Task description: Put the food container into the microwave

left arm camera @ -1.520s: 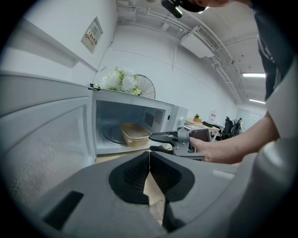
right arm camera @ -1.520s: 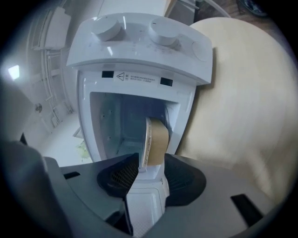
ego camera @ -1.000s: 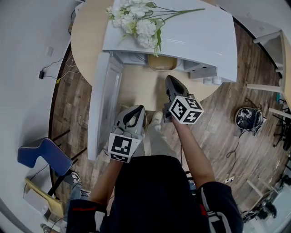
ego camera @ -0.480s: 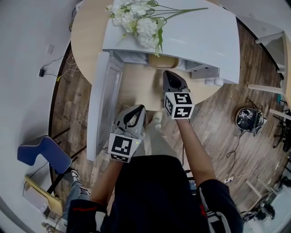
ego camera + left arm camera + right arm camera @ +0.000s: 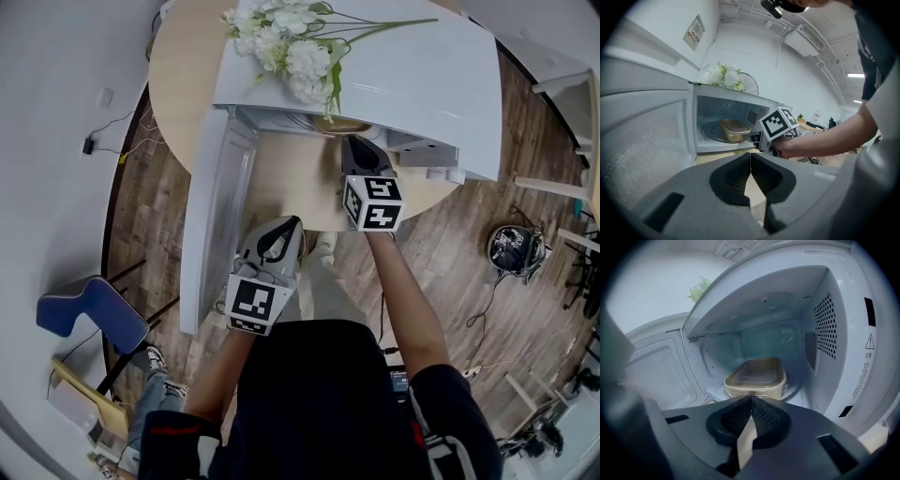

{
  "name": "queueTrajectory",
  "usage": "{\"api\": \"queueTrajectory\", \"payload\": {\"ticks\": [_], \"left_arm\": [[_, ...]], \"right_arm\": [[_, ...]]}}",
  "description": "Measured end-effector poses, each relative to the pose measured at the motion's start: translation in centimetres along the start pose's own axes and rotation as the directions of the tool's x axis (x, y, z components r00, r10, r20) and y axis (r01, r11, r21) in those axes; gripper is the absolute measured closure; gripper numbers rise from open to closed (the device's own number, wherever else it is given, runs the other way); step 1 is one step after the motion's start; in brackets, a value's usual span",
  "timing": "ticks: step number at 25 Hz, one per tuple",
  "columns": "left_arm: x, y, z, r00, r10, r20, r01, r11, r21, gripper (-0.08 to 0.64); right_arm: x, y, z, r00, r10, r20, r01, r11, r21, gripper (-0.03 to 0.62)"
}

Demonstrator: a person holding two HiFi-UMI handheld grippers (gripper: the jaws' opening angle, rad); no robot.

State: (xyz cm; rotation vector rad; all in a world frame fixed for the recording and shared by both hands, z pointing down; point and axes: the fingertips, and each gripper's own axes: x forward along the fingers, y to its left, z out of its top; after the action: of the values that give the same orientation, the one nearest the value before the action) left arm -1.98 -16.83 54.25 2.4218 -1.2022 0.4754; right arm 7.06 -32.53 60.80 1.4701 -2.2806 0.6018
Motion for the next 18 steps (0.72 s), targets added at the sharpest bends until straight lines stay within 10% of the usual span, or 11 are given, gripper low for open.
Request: {"api": "queueTrajectory", "payload": {"ticks": [18], "left_arm": [[0.5, 0.6, 0.5, 1.0, 0.002, -0.002, -0.002, 1.0, 0.002, 0.541]], "right_arm": [[1.0, -0.2, 0.6, 1.0, 0.024, 0.015, -0.024, 0.999, 0.043, 0.581]]}}
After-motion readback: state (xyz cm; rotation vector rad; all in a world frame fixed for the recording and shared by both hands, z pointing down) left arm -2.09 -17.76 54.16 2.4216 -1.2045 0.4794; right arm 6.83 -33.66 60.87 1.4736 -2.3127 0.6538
